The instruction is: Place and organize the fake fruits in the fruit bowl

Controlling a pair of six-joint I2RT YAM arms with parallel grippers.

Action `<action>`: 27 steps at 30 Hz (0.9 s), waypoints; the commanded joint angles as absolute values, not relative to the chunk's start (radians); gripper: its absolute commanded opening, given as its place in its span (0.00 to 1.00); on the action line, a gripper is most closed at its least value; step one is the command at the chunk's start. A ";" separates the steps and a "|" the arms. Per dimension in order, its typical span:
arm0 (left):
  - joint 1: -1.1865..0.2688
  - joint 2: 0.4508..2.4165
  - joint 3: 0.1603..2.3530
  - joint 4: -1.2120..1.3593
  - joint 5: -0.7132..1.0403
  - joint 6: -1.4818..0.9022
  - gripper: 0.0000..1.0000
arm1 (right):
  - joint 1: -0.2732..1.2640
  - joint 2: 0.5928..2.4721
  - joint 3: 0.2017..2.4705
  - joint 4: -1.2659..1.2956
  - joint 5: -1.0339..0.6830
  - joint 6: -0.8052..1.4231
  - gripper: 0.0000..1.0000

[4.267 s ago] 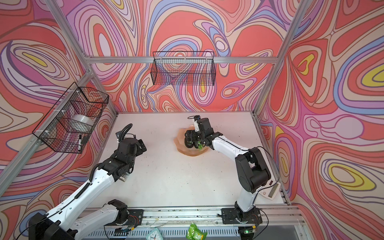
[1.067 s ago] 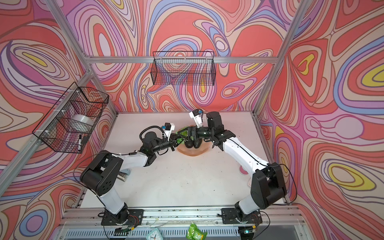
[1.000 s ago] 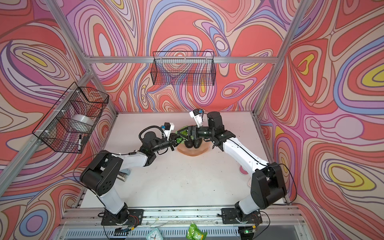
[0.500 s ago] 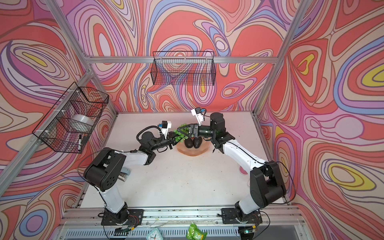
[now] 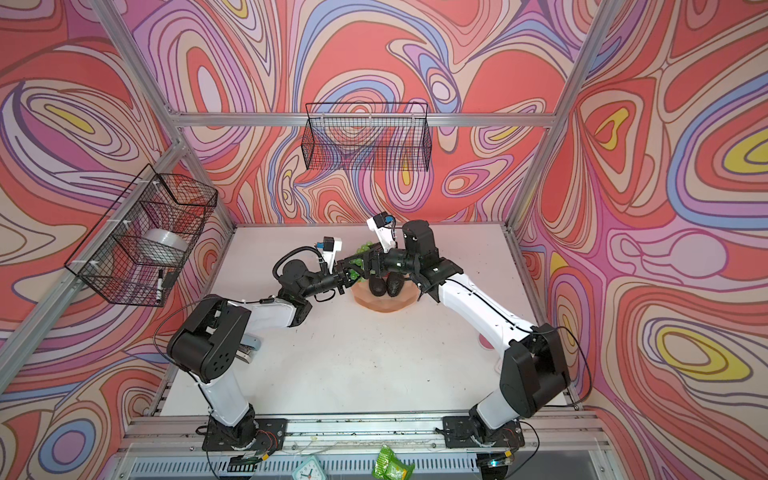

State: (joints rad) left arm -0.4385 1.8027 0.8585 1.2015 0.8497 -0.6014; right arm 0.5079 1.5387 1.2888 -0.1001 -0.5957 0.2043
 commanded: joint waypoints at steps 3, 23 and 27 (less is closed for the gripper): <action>-0.448 1.766 0.898 1.137 0.880 -0.649 0.00 | 0.529 1.504 1.325 -0.215 -0.424 0.036 0.98; -0.448 1.805 0.945 1.267 0.995 -0.839 0.06 | 0.553 1.452 1.009 0.192 -0.420 -0.228 0.98; -0.447 1.805 0.937 1.286 1.004 -0.825 0.24 | 0.556 1.445 0.968 0.236 -0.405 -0.264 0.98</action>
